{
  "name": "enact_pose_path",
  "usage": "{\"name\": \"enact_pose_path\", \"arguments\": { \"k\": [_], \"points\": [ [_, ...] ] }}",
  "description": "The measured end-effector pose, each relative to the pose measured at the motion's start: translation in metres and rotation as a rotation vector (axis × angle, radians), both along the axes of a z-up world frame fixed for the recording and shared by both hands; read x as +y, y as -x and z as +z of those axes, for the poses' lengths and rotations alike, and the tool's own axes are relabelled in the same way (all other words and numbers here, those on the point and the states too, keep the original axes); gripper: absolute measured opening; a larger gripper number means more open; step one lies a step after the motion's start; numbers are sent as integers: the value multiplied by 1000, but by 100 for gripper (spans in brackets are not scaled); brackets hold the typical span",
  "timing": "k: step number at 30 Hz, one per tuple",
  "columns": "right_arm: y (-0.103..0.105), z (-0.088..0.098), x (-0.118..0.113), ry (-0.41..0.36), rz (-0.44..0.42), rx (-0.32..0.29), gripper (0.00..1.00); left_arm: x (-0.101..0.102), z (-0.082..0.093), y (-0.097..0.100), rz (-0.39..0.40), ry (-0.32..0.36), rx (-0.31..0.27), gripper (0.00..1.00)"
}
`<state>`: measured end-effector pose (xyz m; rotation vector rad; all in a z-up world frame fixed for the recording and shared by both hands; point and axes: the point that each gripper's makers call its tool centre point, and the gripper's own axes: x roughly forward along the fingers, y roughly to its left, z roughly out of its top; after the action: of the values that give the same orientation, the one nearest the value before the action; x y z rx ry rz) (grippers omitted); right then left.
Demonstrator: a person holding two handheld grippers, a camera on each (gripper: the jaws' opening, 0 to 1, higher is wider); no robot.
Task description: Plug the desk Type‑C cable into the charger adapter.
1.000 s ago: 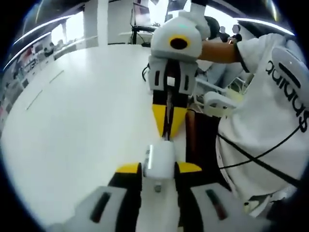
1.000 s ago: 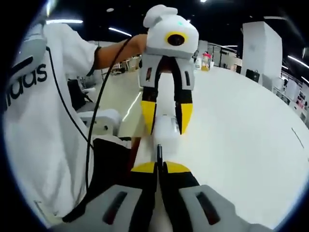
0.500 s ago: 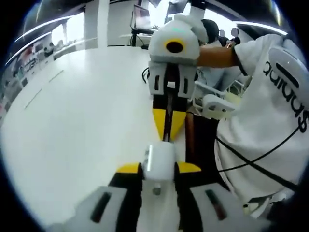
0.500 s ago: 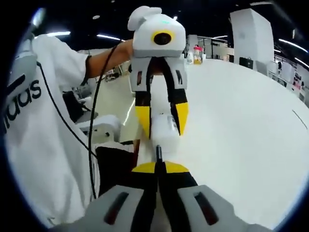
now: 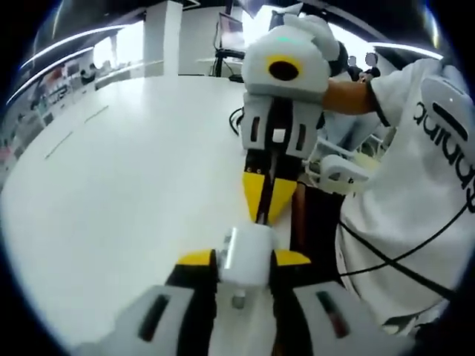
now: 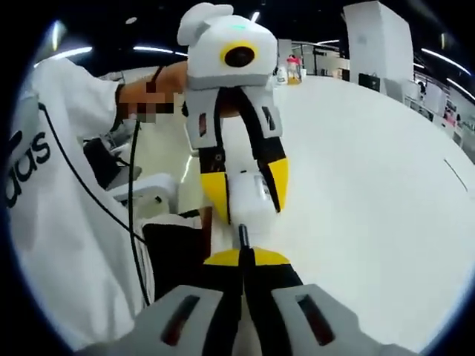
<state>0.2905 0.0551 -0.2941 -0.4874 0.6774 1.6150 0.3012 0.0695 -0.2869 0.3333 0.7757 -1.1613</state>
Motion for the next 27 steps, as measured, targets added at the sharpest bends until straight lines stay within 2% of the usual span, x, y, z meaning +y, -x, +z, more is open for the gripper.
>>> {"name": "enact_pose_path", "arguments": {
  "k": [5, 8, 10, 13, 16, 19, 27],
  "points": [
    [-4, -1, 0, 28, -11, 22, 0, -3, -1, 3, -4, -3, -6, 26],
    [-16, -3, 3, 41, 2, 12, 0, -3, -1, 2, -5, 0, -11, 27],
    [-20, -4, 5, 20, -6, 21, 1, -2, -1, 3, -11, 4, -14, 27],
    [-15, -3, 5, -21, -19, 45, 2, -1, 0, 4, -20, 11, -14, 28],
    [-15, -2, 7, -65, 11, 7, 3, 0, 0, 3, -22, 19, -7, 28],
    [-10, -1, 7, -111, 50, -71, 3, 1, 0, 3, -24, 20, 2, 28],
    [-3, -1, -4, -122, 24, -99, 11, 0, 3, 4, -26, 32, -11, 28]
  ]
}}
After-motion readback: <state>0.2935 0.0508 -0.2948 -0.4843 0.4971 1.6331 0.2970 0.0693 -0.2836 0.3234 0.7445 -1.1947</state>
